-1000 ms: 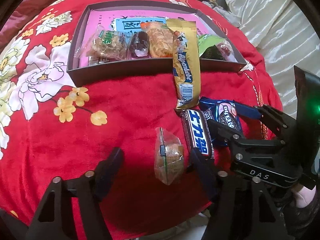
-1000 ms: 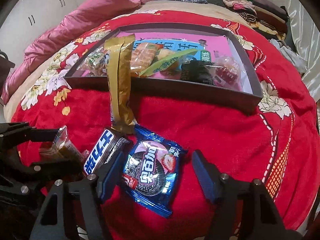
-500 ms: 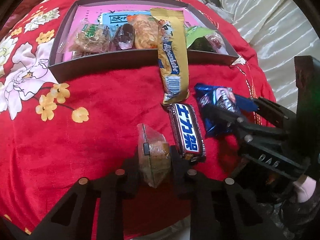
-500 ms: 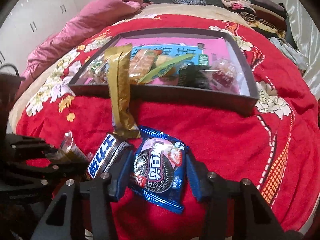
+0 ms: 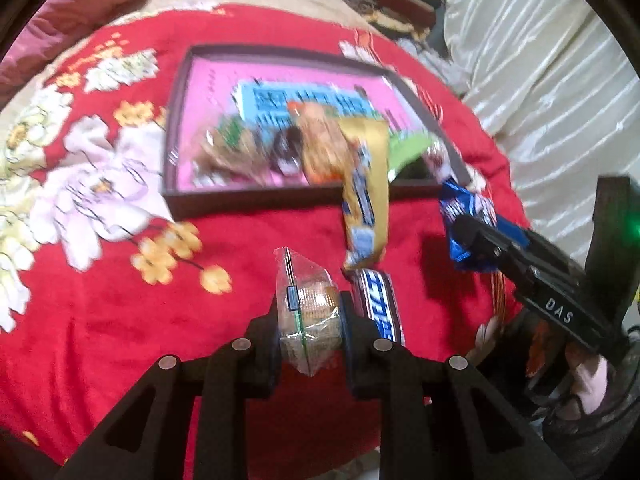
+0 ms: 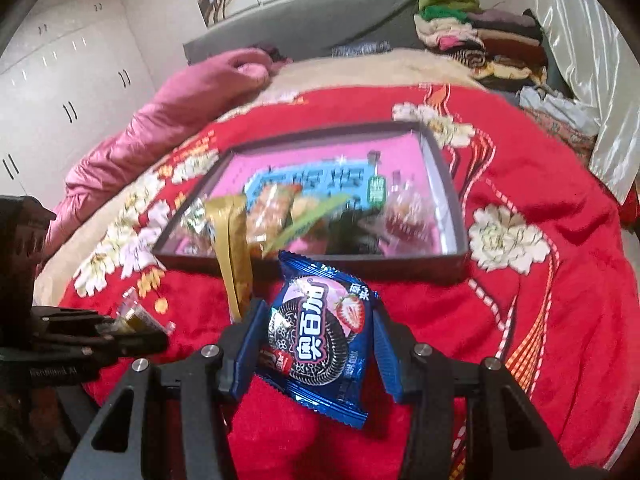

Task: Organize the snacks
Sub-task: 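Carry the cake with the left tool while the right tool carries the cookie packet over the tray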

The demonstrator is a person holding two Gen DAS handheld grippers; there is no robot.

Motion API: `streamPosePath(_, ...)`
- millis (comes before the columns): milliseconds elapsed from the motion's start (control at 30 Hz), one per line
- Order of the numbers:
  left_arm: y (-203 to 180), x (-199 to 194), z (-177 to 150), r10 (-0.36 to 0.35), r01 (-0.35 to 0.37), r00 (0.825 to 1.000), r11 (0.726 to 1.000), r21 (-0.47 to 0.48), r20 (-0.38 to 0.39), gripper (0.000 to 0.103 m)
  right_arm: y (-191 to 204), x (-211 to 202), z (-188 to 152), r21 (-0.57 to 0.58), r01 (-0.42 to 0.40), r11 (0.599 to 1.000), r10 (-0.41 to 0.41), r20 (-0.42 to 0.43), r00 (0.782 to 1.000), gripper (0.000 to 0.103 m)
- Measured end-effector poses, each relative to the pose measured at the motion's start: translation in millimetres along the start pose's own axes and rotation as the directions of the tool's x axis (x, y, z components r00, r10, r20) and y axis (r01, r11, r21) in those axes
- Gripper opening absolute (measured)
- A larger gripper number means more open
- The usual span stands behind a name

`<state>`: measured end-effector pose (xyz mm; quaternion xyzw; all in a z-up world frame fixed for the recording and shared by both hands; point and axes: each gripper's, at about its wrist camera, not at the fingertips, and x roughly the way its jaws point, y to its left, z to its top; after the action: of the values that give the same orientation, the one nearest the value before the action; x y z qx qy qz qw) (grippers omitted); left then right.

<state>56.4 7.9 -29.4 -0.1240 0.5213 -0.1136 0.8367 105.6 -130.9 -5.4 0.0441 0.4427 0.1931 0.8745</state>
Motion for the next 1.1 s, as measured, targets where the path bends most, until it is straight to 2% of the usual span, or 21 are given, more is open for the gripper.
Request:
streamPosePath(333, 19, -34, 19, 0.055, -0.051, 0.993, 0.998, -0.039, 0.107, 0.024, -5, -14, 12, -0.017, 0.0, 1.0, 0.002, 0.099, 0.995, 0.051)
streamPosePath(500, 16, -37, 25, 0.062, -0.058, 0.99, 0.998, -0.038, 0.128, 0.024, -7, -21, 17, -0.033, 0.01, 0.999, -0.005, 0.146, 0.989, 0.051)
streamPosePath(1100, 23, -46, 45, 0.091, -0.081, 0.977, 0.995, -0.059, 0.193, 0.024, -21, -28, 27, -0.011, 0.014, 1.0, -0.011, 0.207, 0.978, 0.051)
